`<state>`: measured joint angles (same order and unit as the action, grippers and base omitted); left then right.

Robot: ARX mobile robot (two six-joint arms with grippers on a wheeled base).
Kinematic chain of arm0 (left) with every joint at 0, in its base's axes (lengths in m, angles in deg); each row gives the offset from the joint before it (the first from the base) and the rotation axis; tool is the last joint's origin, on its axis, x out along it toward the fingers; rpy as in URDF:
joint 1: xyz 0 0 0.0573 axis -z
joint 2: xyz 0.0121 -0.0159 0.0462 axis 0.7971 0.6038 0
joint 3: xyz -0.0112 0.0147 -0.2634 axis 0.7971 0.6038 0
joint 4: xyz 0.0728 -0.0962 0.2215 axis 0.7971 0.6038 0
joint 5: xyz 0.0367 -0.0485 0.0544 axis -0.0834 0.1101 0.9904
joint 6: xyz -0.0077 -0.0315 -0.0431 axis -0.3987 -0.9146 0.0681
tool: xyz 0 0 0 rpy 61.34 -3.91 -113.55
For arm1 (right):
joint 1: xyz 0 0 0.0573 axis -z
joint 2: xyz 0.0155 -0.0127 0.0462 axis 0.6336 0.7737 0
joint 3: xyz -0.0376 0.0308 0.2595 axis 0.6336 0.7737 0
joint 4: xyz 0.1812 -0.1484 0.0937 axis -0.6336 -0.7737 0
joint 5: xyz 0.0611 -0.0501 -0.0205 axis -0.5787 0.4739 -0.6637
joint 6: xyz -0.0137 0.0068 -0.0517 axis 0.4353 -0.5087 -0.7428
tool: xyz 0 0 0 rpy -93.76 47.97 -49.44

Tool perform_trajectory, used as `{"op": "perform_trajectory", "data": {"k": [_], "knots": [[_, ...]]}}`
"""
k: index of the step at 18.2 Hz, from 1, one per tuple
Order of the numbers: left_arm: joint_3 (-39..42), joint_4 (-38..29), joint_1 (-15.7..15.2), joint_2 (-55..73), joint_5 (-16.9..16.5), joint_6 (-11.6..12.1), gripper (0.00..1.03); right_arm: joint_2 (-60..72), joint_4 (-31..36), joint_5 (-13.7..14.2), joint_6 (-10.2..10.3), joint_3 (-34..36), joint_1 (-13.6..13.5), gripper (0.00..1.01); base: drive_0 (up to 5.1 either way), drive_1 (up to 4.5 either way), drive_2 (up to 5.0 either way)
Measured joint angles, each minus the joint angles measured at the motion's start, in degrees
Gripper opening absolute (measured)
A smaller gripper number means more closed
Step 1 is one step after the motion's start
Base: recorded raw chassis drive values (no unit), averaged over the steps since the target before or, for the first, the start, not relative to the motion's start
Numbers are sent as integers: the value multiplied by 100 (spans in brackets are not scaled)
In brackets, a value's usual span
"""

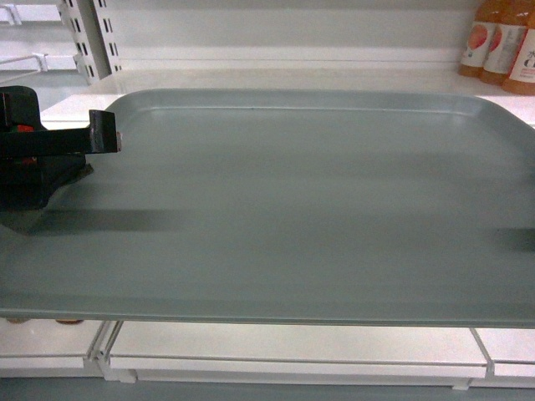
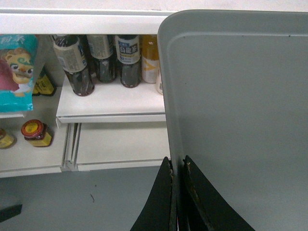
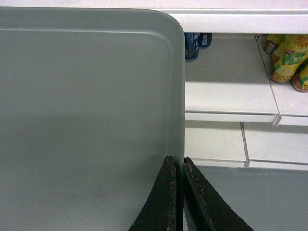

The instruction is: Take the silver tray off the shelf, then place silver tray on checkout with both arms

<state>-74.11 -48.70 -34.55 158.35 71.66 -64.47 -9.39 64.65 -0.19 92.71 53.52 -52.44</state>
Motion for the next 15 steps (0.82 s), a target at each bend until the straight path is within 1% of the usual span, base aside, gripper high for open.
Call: {"op": "perform_trajectory", "data": {"k": [15], "knots": [[0,-7,7,0,11,0,3,0,13,2,-11,-2,0,2,9,-404,423]]}}
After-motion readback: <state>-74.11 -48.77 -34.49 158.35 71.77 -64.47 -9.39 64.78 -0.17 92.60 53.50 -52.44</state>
